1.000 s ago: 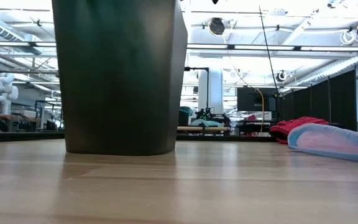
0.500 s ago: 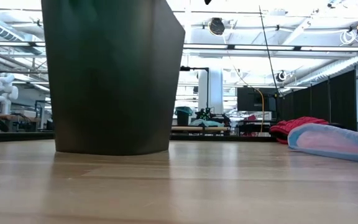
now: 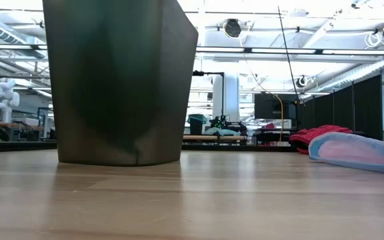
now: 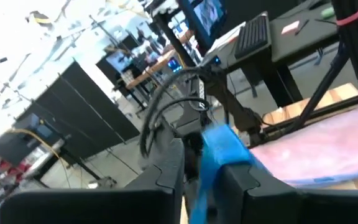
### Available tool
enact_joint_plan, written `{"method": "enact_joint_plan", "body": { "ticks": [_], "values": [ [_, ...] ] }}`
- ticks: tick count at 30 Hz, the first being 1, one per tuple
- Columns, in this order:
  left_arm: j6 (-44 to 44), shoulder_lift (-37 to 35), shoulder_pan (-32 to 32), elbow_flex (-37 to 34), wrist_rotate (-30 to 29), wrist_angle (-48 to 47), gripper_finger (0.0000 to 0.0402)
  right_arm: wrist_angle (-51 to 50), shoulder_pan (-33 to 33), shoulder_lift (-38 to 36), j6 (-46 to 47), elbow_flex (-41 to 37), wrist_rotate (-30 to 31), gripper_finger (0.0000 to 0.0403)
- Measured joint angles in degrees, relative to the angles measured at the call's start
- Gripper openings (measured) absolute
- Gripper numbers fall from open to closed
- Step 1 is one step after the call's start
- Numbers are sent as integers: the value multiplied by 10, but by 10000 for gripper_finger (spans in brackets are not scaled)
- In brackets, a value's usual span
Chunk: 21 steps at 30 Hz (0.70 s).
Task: Place trash/remove bag and relplace
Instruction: Close the blue trash bag, then remove the blue trash bag from the black trash bin
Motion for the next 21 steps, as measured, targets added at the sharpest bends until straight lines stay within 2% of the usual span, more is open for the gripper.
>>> {"method": "enact_joint_plan", "body": {
  "ticks": [6, 12, 17, 21],
  "values": [
    [17, 0, -3, 0, -53, -17, 111, -13, 0, -45, 1, 0, 1, 0],
    [-12, 0, -3, 0, -58, -40, 142, -34, 0, -81, -7, 0, 43, 0],
    [4, 2, -3, 0, -61, -34, 151, -39, -1, -108, -18, 0, 73, 0],
    [52, 2, -9, 0, -66, 23, 151, -24, -6, -133, -35, 0, 112, 0]
  ]
}}
